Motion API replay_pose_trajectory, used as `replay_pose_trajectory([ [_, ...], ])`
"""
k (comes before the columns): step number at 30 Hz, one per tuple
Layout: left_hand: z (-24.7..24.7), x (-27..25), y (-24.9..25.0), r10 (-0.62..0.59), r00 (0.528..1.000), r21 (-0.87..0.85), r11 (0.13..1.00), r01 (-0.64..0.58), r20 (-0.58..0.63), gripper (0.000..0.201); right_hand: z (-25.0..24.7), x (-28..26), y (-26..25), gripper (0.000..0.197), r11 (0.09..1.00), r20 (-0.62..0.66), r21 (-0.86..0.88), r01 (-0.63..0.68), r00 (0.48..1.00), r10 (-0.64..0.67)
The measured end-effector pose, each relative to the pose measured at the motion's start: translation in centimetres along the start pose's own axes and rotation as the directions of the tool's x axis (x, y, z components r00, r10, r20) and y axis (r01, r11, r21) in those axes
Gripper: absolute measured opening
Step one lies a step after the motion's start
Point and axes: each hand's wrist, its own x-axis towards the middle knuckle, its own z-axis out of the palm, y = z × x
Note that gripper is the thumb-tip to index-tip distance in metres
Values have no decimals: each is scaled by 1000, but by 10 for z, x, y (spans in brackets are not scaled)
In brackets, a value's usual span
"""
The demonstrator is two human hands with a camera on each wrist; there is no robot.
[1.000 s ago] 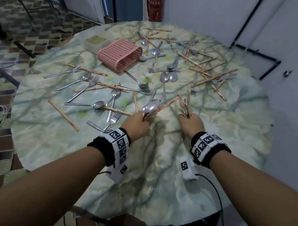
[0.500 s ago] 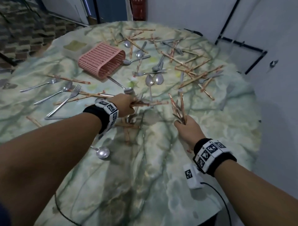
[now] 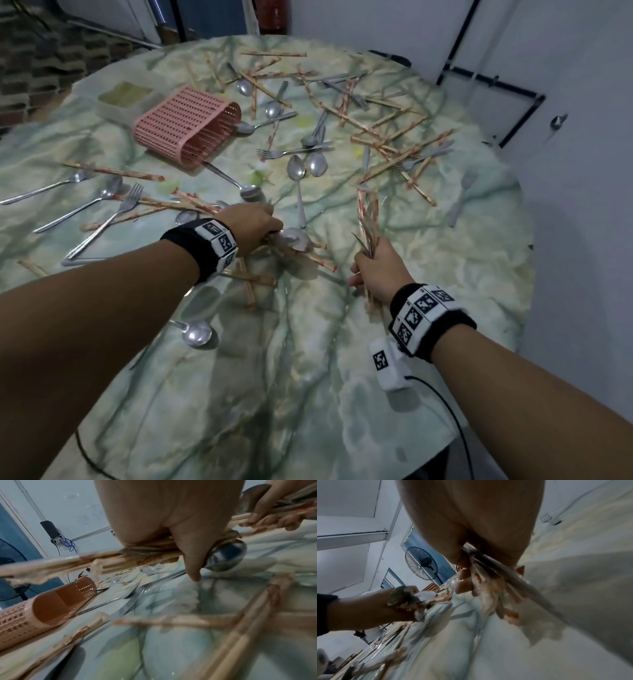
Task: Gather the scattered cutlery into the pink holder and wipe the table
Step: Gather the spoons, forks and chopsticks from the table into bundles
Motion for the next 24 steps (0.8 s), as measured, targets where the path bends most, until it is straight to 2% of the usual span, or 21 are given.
replay_pose_trajectory([
  [3, -1, 0, 0, 102, 985, 15, 995, -101, -137, 12, -6, 0, 0, 12, 999, -33, -32, 15, 999, -16],
  [8, -29, 11, 27, 136, 952, 168, 981, -92, -274, 15, -21, 4, 6, 16, 1000, -113, -23, 13, 993, -16],
  [10, -49, 14, 53, 109, 957, 80, 993, -91, -267, 43, -29, 5, 11, 17, 999, -129, -49, 15, 991, -22],
  [11, -58, 17, 66, 86, 963, 2, 996, -89, -256, 48, -34, 5, 14, 18, 999, -145, -43, 5, 989, -11],
  [14, -69, 38, 101, -48, 971, -232, 973, -9, -236, 30, -51, 5, 20, 22, 999, -193, -21, -46, 980, 41],
  [16, -71, 55, 126, -126, 968, -389, 921, 34, -216, 28, -65, 5, 24, 23, 997, -216, -26, -66, 975, 59],
  [19, -67, 83, 162, -218, 972, -580, 805, 125, -93, 20, -87, 6, 34, 24, 996, -252, -8, -93, 964, 88],
  [24, -44, 117, 205, -340, 934, -789, 541, 291, 111, 24, -131, 6, 55, 28, 992, -337, -53, -115, 937, 90],
])
